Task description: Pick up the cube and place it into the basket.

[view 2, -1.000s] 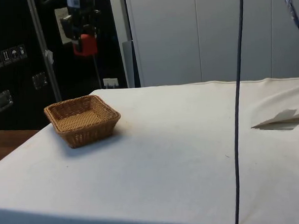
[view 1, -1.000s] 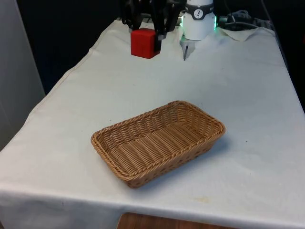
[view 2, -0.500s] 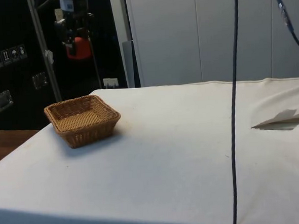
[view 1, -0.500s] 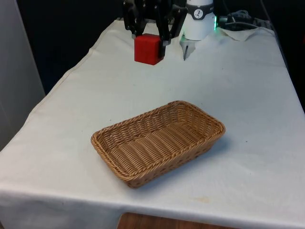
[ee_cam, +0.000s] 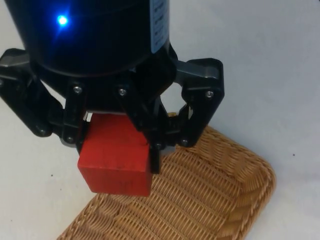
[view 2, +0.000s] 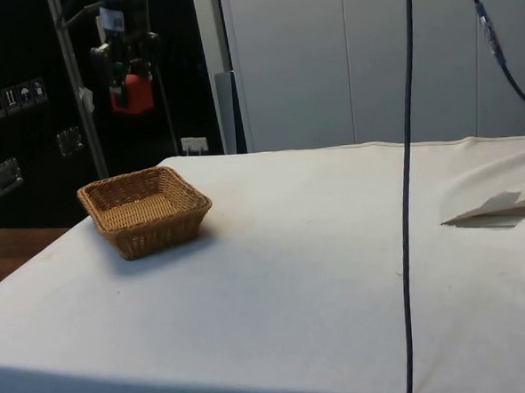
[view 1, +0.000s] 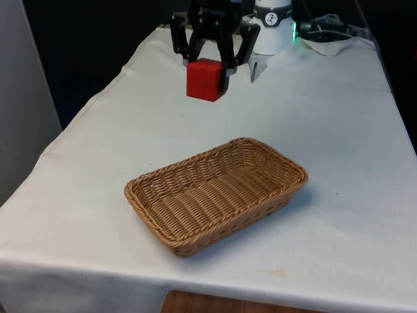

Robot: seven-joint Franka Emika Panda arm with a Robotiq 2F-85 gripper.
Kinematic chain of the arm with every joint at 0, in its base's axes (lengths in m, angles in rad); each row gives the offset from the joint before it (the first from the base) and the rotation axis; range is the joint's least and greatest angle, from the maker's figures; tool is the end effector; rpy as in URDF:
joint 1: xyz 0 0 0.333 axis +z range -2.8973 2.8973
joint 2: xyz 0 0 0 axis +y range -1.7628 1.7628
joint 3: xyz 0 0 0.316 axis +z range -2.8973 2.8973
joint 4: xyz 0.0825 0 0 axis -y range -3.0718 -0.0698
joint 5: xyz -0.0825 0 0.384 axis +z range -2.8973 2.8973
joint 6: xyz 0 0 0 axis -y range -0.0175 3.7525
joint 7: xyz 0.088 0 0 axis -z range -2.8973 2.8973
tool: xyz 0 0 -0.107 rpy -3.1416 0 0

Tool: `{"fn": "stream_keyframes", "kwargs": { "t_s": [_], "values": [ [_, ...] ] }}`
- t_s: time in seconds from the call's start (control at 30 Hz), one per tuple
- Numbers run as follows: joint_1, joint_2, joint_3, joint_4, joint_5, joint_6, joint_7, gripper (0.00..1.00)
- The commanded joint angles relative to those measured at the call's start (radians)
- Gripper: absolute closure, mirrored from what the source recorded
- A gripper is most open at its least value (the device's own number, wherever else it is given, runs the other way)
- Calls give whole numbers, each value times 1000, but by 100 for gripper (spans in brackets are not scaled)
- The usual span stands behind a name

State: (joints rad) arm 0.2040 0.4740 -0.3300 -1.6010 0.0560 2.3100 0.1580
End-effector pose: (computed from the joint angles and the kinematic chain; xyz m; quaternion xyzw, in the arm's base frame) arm 0.7010 -0.0542 0.3944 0.9818 -0.1298 0.1306 0.0464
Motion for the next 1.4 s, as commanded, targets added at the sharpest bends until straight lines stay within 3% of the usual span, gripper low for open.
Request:
{"fn": "stream_keyframes", "kwargs": {
  "t_s": [0.0,0.13,0.23,0.43,0.47,0.5,0.73,0.77,0.8,1.07,1.1,1.13,1.37],
  "values": [
    [-4,6,6,-3,9,20,-7,100],
    [0,13,3,-1,1,18,0,100],
    [-7,29,14,-4,18,51,-10,100],
    [-9,57,16,7,45,71,-15,100],
    [-1,52,6,3,30,67,-5,100],
    [-9,60,16,8,48,73,-15,100],
    [-9,89,18,14,73,91,-18,100],
    [-1,86,7,10,59,87,-8,100],
    [-9,93,18,15,75,92,-18,100],
    [-10,126,21,28,95,95,-22,100],
    [-1,124,9,25,81,90,-11,100],
    [-10,129,21,29,97,95,-23,100],
    [-10,157,21,40,119,96,-31,100]
  ]
}}
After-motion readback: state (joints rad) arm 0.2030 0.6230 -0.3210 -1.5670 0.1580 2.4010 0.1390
